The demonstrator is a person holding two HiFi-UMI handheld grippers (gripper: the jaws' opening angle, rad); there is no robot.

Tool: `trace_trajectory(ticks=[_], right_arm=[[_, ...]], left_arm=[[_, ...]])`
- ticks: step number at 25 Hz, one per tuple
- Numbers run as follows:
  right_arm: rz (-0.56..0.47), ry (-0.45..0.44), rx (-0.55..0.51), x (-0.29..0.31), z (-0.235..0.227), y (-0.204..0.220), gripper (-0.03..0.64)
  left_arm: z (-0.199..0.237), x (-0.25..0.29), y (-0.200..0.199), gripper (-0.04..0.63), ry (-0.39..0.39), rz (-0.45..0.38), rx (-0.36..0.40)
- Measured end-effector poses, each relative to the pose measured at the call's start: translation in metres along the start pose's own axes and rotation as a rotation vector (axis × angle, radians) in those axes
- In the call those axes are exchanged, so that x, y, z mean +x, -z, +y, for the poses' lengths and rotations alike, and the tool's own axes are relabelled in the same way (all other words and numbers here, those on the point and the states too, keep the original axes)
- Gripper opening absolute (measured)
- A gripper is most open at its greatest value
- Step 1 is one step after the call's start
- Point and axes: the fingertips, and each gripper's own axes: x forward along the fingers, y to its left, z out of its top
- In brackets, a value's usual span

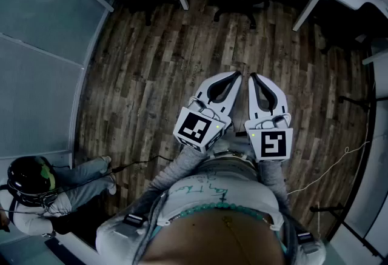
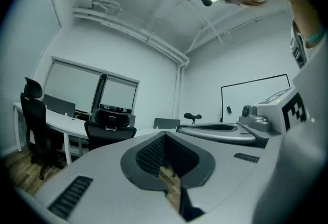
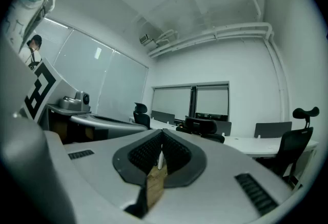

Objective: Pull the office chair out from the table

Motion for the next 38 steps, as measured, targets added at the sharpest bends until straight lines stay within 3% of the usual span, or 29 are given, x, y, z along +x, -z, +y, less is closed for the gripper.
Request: trace_trajectory(ticks=[6, 15, 38], right_arm=[[-0.028, 0.004, 0.036, 0.003, -0.002, -0.002, 0.018], [-0.019, 0.000, 0.014, 0.035, -0.007, -0.001, 0.019], [0.014, 0.105, -0.036, 0.231, -0.044, -0.001, 0.018]], left_arm=[[0.001, 0.003, -0.002, 0.011, 0.016, -0.005, -0.008], [0.027, 0.025, 0.000, 0.011, 0.061, 0.016, -0.086], [0.208, 0.123, -0.023, 0.011, 0.137, 0.020, -0.130]])
